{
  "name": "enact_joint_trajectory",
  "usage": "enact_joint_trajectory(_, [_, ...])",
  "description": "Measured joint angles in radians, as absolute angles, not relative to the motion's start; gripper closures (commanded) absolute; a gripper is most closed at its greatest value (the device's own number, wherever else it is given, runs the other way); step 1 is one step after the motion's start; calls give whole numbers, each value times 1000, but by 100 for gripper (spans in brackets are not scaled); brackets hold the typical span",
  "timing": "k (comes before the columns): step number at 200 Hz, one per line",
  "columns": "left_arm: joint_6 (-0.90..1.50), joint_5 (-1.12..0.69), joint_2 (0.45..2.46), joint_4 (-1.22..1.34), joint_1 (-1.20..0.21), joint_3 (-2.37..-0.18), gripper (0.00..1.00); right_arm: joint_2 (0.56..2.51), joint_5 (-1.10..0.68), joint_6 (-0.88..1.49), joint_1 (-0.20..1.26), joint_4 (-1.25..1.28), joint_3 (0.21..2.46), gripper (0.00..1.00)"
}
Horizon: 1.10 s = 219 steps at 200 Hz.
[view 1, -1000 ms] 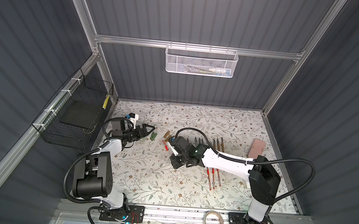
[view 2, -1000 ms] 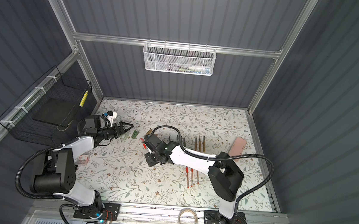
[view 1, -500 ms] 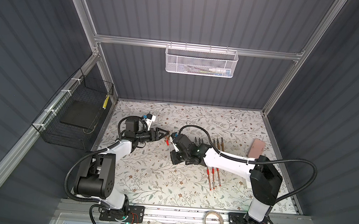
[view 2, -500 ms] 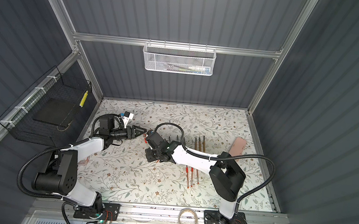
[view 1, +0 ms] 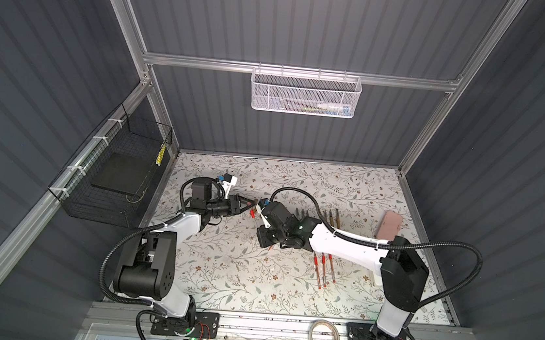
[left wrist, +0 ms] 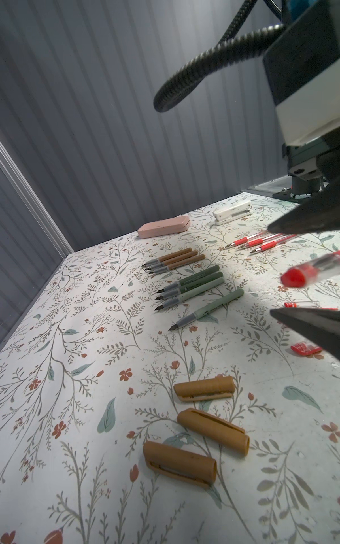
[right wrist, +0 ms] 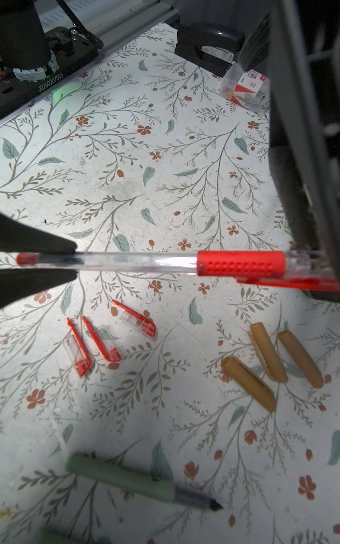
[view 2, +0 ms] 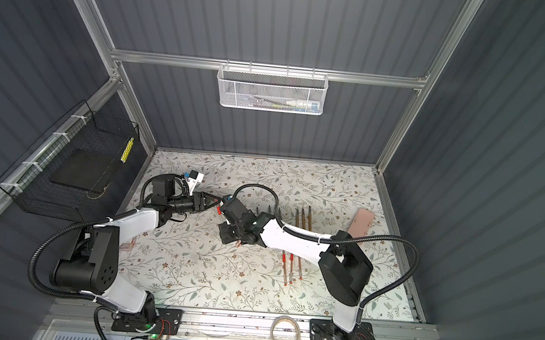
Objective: Remove pen caps from pens
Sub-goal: Open the pen cap on the pen.
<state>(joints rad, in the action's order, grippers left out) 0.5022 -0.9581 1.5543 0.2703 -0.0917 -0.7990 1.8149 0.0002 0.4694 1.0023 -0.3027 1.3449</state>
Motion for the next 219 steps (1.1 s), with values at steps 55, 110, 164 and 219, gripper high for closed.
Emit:
enact_joint_trajectory(55, [523,-963,1554,274,-100,-799,93,1816,-1,467,1003,-315,1362,100])
enact_joint_trajectory(110, [527,-957,1555,271,-106,-799,100,1825,0,458,1005,-320,1362,62])
enact_joint_trajectory(164, [529,-944,1554,278,-106,-799,100,1836,-53,453,983,-313,1423,51])
enact_joint_trajectory(219, [563,-945,1554,305,-106,-796,100,1929,-93,440,934,-310,1517,57])
